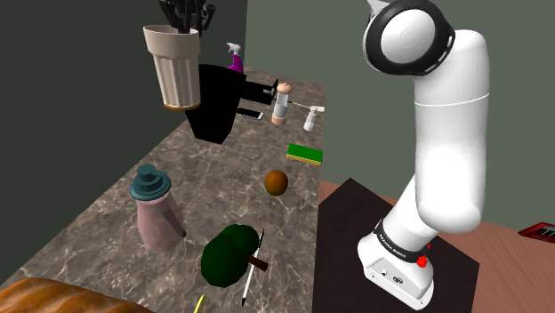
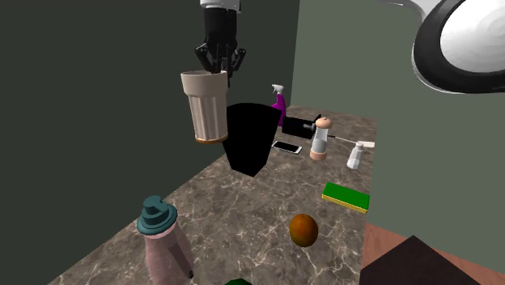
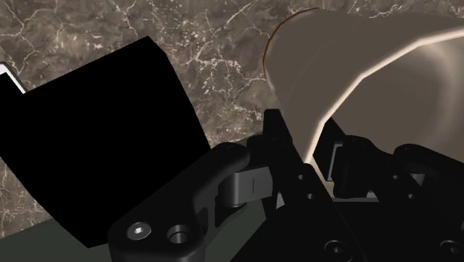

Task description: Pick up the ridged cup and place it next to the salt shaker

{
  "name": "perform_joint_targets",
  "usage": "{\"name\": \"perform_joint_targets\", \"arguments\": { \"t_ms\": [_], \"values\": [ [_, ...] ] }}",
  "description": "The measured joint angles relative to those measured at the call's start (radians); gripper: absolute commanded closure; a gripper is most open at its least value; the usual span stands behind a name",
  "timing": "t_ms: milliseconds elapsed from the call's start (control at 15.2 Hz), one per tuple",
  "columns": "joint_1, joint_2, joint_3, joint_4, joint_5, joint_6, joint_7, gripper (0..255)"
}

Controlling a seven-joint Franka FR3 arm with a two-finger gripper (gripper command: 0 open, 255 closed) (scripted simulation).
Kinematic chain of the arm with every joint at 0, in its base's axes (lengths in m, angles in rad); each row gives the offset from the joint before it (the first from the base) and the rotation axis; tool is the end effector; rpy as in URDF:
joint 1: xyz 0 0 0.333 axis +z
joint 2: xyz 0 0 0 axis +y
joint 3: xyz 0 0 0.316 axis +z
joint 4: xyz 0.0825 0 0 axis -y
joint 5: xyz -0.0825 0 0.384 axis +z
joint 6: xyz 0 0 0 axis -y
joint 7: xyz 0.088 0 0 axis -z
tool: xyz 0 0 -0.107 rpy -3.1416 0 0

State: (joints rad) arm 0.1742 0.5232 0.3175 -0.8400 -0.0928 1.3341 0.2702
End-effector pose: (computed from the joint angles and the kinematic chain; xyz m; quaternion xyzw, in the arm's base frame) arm 0.6250 0.2387 0.6256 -0.9962 -0.0801 0.0158 0.0295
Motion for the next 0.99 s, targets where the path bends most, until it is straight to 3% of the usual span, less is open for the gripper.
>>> {"name": "perform_joint_targets", "arguments": {
  "t_ms": [396,990],
  "values": [
    [-0.144,-0.173,-0.020,-0.257,0.055,0.082,-0.123,255],
    [-0.305,-0.315,-0.086,-0.448,0.108,0.129,-0.335,255]
  ]
}}
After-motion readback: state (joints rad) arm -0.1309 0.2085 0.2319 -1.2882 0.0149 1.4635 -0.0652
